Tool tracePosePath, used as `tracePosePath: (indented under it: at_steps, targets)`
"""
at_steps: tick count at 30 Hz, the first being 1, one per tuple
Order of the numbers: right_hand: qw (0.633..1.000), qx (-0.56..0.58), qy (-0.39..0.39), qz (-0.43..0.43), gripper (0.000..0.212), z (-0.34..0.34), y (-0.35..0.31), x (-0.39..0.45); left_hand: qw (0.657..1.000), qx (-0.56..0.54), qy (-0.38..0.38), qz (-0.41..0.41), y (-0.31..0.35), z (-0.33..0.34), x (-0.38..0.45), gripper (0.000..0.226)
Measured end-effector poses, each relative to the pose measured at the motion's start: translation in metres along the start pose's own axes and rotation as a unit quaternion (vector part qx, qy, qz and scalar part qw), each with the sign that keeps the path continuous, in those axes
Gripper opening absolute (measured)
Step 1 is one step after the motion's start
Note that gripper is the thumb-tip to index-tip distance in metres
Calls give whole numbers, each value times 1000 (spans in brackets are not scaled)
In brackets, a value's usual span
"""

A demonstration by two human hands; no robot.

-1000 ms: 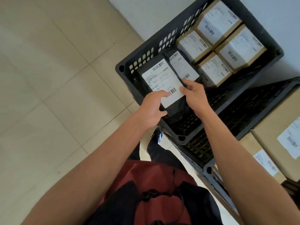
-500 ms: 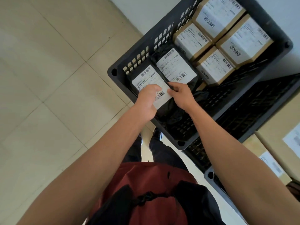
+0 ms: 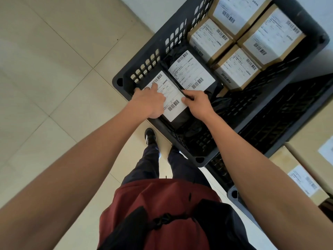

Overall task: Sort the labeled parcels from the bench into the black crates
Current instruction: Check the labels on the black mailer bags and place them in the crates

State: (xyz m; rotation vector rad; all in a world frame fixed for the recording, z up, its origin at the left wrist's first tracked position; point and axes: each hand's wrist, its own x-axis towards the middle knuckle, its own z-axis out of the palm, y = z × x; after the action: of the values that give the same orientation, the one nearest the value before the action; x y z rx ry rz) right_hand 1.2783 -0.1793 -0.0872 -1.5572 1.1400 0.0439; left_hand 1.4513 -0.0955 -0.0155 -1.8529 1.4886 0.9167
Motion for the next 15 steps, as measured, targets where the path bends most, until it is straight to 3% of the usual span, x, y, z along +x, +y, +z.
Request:
tracePosePath:
  at_steps: [8,15]
  targets:
    - [1000,-7,20,-1,32,1,4,2,998,37,-55,22,-3,-15,-2,63]
    - [999,-22,45,7,28,6,1,-3,997,53,-52,21,-4,-12,0,65]
